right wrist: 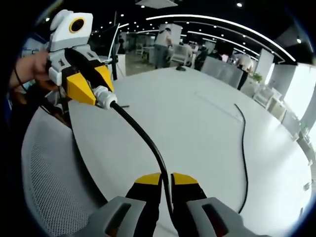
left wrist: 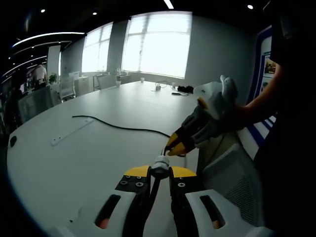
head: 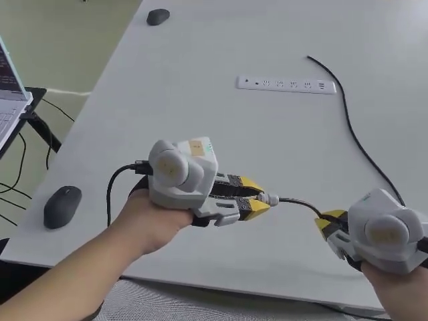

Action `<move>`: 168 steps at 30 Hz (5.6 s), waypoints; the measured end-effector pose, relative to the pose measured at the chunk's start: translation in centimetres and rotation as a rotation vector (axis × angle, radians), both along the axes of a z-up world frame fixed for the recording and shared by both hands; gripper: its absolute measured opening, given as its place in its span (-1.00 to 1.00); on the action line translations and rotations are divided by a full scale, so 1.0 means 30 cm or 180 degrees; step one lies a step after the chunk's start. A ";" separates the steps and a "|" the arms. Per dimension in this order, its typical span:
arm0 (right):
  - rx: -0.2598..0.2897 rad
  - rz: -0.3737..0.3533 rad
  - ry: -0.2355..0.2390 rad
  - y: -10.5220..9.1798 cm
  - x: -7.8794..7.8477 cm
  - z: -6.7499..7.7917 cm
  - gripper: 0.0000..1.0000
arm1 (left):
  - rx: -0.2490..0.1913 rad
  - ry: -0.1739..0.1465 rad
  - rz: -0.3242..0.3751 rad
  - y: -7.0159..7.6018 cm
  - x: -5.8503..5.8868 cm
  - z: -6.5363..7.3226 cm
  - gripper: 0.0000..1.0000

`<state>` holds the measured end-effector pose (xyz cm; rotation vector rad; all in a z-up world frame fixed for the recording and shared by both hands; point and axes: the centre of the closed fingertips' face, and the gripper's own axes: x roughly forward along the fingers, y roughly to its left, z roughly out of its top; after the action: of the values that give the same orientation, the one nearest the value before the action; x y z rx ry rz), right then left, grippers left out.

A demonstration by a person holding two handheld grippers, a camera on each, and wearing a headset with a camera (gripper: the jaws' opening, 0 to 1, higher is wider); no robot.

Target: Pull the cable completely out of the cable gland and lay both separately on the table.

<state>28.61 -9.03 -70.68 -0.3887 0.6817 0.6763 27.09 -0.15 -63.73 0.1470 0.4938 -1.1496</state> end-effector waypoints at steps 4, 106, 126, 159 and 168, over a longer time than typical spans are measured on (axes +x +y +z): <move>-0.0070 0.0102 -0.0038 0.005 -0.008 0.014 -0.87 | 0.0017 0.0007 -0.0003 0.002 0.001 -0.003 -0.70; 0.0731 -0.0784 0.0682 0.005 0.017 -0.087 -0.97 | 0.0093 0.0014 -0.0073 0.014 -0.002 -0.034 -0.70; 0.0370 -0.0204 0.0149 0.014 0.017 0.042 -0.74 | 0.0085 -0.0009 -0.0007 0.030 0.018 -0.022 -0.71; -0.0352 0.1275 -0.0537 0.272 -0.039 0.118 -0.98 | 0.0230 -0.0012 -0.0146 0.001 -0.007 -0.056 -0.70; -0.0189 0.1012 -0.0390 0.249 -0.016 0.109 -0.99 | 0.0219 -0.0015 -0.0141 0.004 0.004 -0.053 -0.70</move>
<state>28.12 -1.57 -67.40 -0.5962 0.5284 0.9263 27.22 -0.03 -65.33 0.2211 0.5282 -1.1759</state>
